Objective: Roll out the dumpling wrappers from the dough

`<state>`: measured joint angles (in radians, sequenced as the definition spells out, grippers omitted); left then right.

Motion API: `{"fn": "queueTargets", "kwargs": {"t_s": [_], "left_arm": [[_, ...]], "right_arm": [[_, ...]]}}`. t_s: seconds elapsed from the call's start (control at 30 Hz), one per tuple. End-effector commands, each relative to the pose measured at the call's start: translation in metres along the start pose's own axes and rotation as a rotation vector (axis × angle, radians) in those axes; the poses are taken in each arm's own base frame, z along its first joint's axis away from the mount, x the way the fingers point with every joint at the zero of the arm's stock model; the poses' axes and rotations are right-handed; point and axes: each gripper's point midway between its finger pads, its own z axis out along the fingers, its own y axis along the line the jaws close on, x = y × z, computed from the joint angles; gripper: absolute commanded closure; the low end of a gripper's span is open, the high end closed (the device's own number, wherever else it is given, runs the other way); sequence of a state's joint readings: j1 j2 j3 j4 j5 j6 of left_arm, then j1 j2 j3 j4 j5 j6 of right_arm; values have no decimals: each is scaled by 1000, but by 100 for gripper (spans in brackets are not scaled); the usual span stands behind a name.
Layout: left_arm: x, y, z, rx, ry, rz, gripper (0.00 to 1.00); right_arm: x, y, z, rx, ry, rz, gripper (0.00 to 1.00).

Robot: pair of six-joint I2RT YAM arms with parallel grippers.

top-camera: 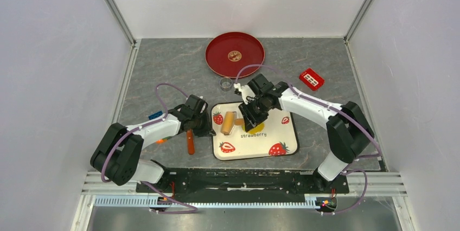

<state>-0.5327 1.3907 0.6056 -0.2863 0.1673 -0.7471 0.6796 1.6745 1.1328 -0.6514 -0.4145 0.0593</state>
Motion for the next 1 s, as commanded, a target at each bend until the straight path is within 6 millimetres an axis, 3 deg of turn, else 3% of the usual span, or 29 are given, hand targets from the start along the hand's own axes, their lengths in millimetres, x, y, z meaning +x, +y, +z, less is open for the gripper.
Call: {"fn": "queueTargets", "kwargs": {"t_s": [0.0,0.13,0.27,0.43,0.8,0.97], "left_arm": [[13,46,6,-201,18,4,98],[12,46,6,-200,17,4,98],[12,46,6,-199,17,6,98],[12,46,6,-199,15,5,98],[12,46,6,-200,18,5,98],[12,46,7,-201,17,5,98]], "right_arm": [[-28,-8,-60,190,-93,-27,100],[-64,10,-103,194,-238,-39,100],[-69,4,-123,237,-271,-26,100],[-42,-16,-112,276,-182,-1,100],[18,-40,-61,296,-42,19,100],[42,-36,-34,348,47,-47,100]]}}
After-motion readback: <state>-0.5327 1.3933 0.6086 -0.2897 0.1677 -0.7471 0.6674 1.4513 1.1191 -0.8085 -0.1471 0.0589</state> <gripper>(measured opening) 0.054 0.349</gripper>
